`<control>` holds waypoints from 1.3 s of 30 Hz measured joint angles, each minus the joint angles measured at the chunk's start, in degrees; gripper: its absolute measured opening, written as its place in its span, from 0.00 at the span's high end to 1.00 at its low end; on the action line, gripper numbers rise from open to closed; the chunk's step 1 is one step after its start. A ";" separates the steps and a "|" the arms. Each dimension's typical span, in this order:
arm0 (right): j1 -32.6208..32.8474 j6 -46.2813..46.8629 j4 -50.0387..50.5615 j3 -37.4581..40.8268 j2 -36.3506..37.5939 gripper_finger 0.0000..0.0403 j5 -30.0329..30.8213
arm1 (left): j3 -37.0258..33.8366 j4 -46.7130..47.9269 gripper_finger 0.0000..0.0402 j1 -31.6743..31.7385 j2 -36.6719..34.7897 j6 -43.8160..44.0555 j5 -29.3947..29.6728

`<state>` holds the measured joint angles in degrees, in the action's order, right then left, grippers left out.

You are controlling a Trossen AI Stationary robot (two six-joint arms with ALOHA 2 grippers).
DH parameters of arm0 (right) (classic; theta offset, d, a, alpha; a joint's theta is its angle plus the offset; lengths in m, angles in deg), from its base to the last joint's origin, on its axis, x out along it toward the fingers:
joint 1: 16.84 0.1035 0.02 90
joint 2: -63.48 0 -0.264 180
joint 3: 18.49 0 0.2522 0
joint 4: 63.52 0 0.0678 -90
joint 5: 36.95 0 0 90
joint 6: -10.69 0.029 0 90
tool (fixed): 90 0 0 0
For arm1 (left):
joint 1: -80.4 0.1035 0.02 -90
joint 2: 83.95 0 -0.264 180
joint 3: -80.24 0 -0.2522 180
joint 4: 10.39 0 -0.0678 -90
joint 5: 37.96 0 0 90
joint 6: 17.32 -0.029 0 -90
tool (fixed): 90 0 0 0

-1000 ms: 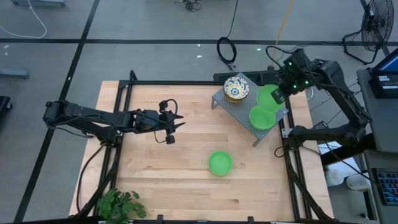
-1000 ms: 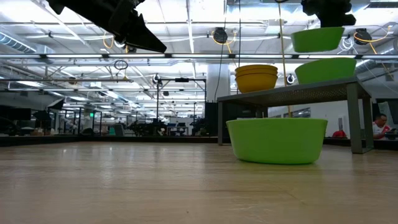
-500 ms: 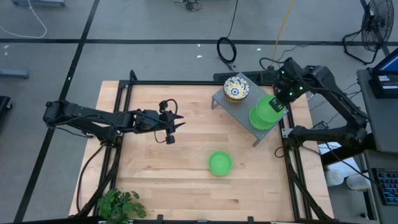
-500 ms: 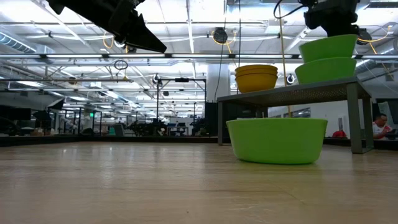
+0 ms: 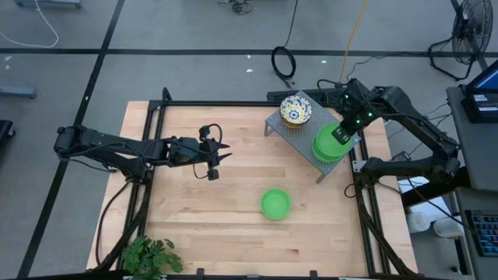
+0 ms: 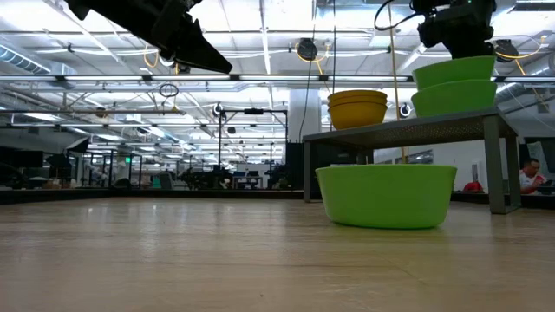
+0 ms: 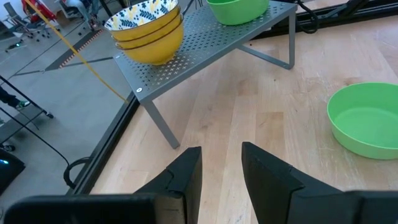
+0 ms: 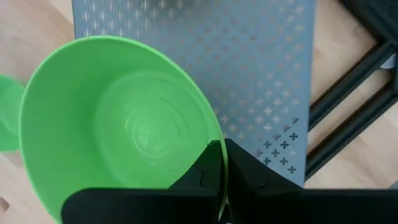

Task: Pick & Place Mini bowls
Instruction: Stack the bottom green bowl on the green bowl on the shelf

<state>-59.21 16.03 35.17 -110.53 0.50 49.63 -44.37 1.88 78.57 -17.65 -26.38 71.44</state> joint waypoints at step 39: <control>0.50 -0.43 -4.72 3.30 -0.02 0.80 -4.08 | -0.02 0.01 0.71 -0.01 0.00 0.04 0.00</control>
<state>-58.71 15.60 30.45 -107.23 0.48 45.55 -44.39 1.89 78.56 -17.65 -26.34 71.44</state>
